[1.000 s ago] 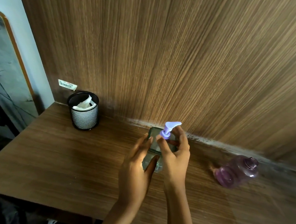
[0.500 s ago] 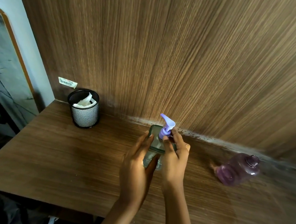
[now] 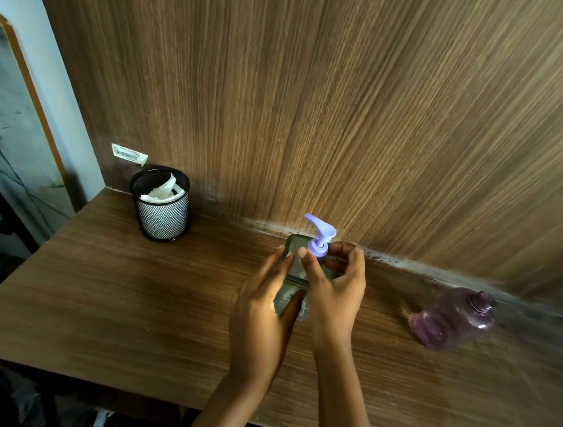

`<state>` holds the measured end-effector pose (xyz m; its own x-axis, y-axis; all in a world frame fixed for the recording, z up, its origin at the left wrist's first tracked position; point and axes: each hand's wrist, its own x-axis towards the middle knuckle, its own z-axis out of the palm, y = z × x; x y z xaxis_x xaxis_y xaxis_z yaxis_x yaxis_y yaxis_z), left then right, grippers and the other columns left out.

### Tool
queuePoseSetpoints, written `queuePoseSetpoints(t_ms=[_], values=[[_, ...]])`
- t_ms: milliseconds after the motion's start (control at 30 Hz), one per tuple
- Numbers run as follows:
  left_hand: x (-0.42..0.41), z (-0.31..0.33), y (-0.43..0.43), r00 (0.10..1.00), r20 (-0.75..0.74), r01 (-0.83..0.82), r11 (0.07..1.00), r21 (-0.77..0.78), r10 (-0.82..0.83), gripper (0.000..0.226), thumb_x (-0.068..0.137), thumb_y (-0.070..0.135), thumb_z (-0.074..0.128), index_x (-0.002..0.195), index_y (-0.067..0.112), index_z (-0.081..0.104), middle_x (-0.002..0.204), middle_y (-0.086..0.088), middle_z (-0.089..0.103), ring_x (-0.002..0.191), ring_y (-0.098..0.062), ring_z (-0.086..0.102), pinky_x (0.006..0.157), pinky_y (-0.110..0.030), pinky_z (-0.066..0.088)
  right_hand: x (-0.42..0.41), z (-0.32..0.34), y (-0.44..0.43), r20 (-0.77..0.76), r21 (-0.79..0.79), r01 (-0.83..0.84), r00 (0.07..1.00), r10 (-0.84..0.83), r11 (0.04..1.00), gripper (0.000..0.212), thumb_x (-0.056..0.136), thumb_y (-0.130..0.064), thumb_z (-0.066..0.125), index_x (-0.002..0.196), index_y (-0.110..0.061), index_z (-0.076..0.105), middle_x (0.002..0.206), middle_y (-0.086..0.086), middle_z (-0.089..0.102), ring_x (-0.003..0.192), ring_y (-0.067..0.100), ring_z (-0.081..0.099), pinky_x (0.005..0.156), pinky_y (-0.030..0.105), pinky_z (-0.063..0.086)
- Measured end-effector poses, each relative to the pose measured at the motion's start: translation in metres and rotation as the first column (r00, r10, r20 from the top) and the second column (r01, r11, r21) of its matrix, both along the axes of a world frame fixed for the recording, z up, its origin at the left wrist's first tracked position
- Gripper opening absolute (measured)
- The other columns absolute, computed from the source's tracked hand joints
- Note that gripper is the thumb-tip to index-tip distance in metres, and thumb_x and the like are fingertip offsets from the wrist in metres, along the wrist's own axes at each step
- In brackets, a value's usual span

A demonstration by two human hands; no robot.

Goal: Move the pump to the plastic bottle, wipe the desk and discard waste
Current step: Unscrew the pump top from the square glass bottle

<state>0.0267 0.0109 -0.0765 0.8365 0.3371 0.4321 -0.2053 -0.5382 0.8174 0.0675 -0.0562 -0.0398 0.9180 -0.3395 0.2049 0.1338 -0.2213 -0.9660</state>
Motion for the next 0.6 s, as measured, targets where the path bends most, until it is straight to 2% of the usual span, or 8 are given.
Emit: queuePoseSetpoints(t_ms=[100, 167, 267, 333, 367, 433, 500, 600], values=[[-0.001, 0.000, 0.000, 1.000, 0.006, -0.015, 1.000, 0.027, 0.015, 0.056, 0.077, 0.016, 0.070, 0.130, 0.017, 0.053, 0.137, -0.002, 0.053, 0.124, -0.016, 0.052, 0.098, -0.043, 0.048, 0.000, -0.002, -0.003, -0.020, 0.033, -0.061, 0.998, 0.061, 0.998, 0.028, 0.066, -0.046, 0.069, 0.089, -0.033, 0.059, 0.095, 0.000, 0.066, 0.099, 0.028, 0.059, 0.088, 0.054, 0.047], [0.000, 0.000, 0.001, 1.000, 0.009, -0.004, 0.999, 0.035, 0.004, 0.057, 0.076, 0.012, 0.071, 0.130, 0.016, 0.053, 0.137, -0.003, 0.053, 0.124, -0.016, 0.052, 0.098, -0.042, 0.048, -0.001, 0.000, -0.006, -0.019, 0.053, -0.101, 0.995, 0.102, 0.993, 0.018, 0.071, -0.036, 0.067, 0.088, -0.036, 0.063, 0.097, 0.000, 0.066, 0.103, 0.028, 0.057, 0.090, 0.050, 0.048], [0.002, -0.001, 0.002, 1.000, 0.010, -0.010, 0.999, 0.044, 0.009, 0.057, 0.075, 0.011, 0.073, 0.128, 0.015, 0.054, 0.136, -0.004, 0.054, 0.123, -0.018, 0.053, 0.097, -0.043, 0.049, -0.002, 0.004, -0.010, -0.010, 0.095, -0.171, 0.985, 0.173, 0.981, 0.021, 0.078, -0.019, 0.060, 0.090, -0.036, 0.067, 0.091, -0.007, 0.064, 0.106, 0.026, 0.051, 0.092, 0.030, 0.044], [0.002, -0.001, 0.002, 1.000, 0.005, -0.012, 0.999, 0.040, 0.012, 0.057, 0.074, 0.011, 0.073, 0.128, 0.015, 0.054, 0.135, -0.004, 0.055, 0.122, -0.019, 0.054, 0.096, -0.045, 0.049, -0.002, 0.005, -0.011, -0.018, 0.093, -0.197, 0.980, 0.200, 0.976, 0.029, 0.078, -0.013, 0.059, 0.103, -0.024, 0.068, 0.091, -0.011, 0.062, 0.108, 0.024, 0.048, 0.092, 0.020, 0.039], [0.001, -0.001, 0.002, 1.000, -0.001, -0.013, 0.999, 0.038, 0.013, 0.057, 0.074, 0.012, 0.073, 0.128, 0.016, 0.054, 0.136, -0.003, 0.054, 0.122, -0.019, 0.054, 0.095, -0.045, 0.049, -0.002, 0.005, -0.010, -0.034, 0.084, -0.189, 0.981, 0.192, 0.978, 0.038, 0.075, -0.014, 0.062, 0.113, -0.021, 0.065, 0.095, -0.012, 0.061, 0.109, 0.022, 0.048, 0.096, 0.023, 0.040], [0.001, 0.000, 0.002, 1.000, -0.007, -0.017, 0.999, 0.042, 0.018, 0.057, 0.075, 0.014, 0.072, 0.128, 0.018, 0.054, 0.136, -0.002, 0.054, 0.121, -0.018, 0.054, 0.094, -0.045, 0.050, -0.003, 0.006, -0.007, -0.035, 0.058, -0.147, 0.988, 0.149, 0.987, 0.056, 0.069, -0.025, 0.070, 0.123, -0.028, 0.057, 0.103, -0.011, 0.062, 0.111, 0.021, 0.053, 0.100, 0.038, 0.043], [0.000, 0.001, 0.001, 1.000, -0.009, -0.016, 0.999, 0.037, 0.016, 0.057, 0.076, 0.015, 0.072, 0.129, 0.020, 0.054, 0.136, -0.001, 0.054, 0.121, -0.017, 0.054, 0.095, -0.043, 0.049, -0.003, 0.005, -0.003, -0.015, 0.042, -0.079, 0.997, 0.079, 0.996, 0.056, 0.060, -0.042, 0.073, 0.112, -0.041, 0.053, 0.105, -0.010, 0.061, 0.107, 0.020, 0.056, 0.097, 0.047, 0.045], [0.000, 0.002, 0.000, 1.000, -0.002, -0.011, 0.999, 0.031, 0.011, 0.058, 0.076, 0.013, 0.072, 0.131, 0.020, 0.052, 0.137, -0.001, 0.053, 0.124, -0.015, 0.052, 0.099, -0.039, 0.047, -0.001, 0.004, 0.000, 0.012, 0.006, -0.008, 1.000, 0.008, 1.000, 0.042, 0.057, -0.054, 0.071, 0.091, -0.043, 0.049, 0.096, -0.009, 0.060, 0.099, 0.021, 0.058, 0.092, 0.051, 0.045]])
